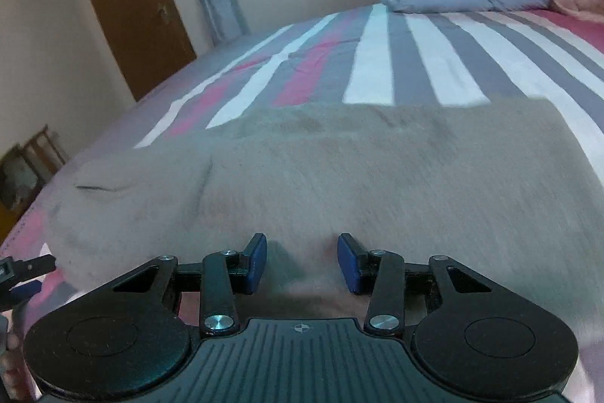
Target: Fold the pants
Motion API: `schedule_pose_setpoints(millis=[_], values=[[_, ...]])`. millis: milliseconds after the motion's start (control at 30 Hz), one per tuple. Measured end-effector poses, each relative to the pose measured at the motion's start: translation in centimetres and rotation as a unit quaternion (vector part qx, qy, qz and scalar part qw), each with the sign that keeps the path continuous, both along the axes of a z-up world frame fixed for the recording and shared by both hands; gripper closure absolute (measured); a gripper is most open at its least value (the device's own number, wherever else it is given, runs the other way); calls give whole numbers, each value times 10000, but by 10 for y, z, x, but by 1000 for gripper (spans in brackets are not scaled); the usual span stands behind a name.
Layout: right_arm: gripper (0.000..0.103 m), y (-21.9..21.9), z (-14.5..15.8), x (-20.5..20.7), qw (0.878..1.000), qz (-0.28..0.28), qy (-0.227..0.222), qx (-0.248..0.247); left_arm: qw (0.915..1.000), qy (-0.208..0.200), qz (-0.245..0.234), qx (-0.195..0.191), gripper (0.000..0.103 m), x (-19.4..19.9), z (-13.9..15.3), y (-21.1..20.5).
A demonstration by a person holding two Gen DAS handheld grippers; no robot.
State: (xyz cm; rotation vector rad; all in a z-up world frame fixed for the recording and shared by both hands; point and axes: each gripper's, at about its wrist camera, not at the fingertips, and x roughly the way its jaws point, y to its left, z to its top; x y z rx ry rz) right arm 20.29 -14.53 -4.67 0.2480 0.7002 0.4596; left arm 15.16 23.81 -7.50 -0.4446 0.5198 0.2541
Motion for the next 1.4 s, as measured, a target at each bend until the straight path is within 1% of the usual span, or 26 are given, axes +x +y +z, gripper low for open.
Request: schedule_pose_setpoints(millis=[33,67,100,133,167,200,267,333,433,533,600,733,800,833,867,900,933,967,1000,1033,1133,1167,1200,1267,1300,1400], values=[[60,-3,7,1,9999,90,-44,138,10000,-42,-32,-26,9,0,0,1],[60,-9,13,-4,9994,83,-189,289,9999,-76,-91,-74,9,1,0,4],[60,-18,16,-10,9986,7,-381,376,9998,-116,-143,-119,10,3,-1,7],[60,-28,19,-17,9975,-88,-554,437,9996,-132,-151,-190,12,6,-3,11],[60,-39,20,-22,9965,-160,-640,509,9993,-149,-148,-298,14,10,-5,15],[60,-53,20,-28,9956,-228,-693,593,9986,-183,-165,-464,14,14,-8,22],[60,-74,20,-35,9947,-402,-725,602,9961,-275,-155,-820,13,22,-12,34],[60,-98,19,-40,9937,-640,-714,572,9904,-395,-212,-1309,13,33,-18,50],[60,-132,15,-41,9902,-1054,-682,615,9829,-428,-369,-1754,13,55,-25,67],[60,-160,12,-39,9845,-1501,-590,689,9820,-354,-514,-1781,13,77,-29,72],[60,-175,9,-38,9802,-1737,-517,799,9820,-391,-600,-1745,12,87,-33,74],[60,-194,2,-42,9718,-2103,-323,1011,9777,-684,-600,-1894,11,96,-41,80],[60,-203,-5,-46,9659,-2287,-164,1199,9755,-808,-536,-1974,13,94,-43,82],[60,-207,-8,-49,9616,-2404,-96,1318,9766,-801,-469,-1942,25,93,-43,82],[60,-211,-9,-49,9577,-2508,-78,1406,9790,-737,-325,-1873,73,92,-42,82],[60,-216,-9,-50,9542,-2607,-78,1466,9792,-638,-85,-1923,83,89,-46,85],[60,-221,-8,-52,9507,-2702,-91,1518,9715,-744,-42,-2248,83,85,-52,89],[60,-226,-7,-53,9478,-2772,-102,1574,9739,-793,-35,-2124,84,81,-48,85],[60,-233,-6,-54,9448,-2834,-93,1639,9796,-776,-41,-1852,84,79,-40,78],[60,-238,-6,-55,9420,-2904,-77,1680,9827,-794,-52,-1672,84,78,-34,71],[60,-256,-3,-63,9335,-3106,-63,1793,9900,-861,-103,-1115,84,76,-3,49],[60,-262,-2,-66,9307,-3151,-52,1856,9911,-907,-160,-958,84,76,8,41],[60,-268,-2,-69,9276,-3195,-52,1932,9918,-985,-256,-779,84,77,22,30],[60,-278,-2,-74,9221,-3268,-35,2072,9908,-1128,-483,-562,84,80,45,9],[60,-283,-3,-76,9201,-3292,-50,2123,9900,-1192,-645,-381,84,85,60,-8],[60,-297,-3,-85,9142,-3340,-57,2293,9858,-1280,-1086,95,84,94,88,-58]])
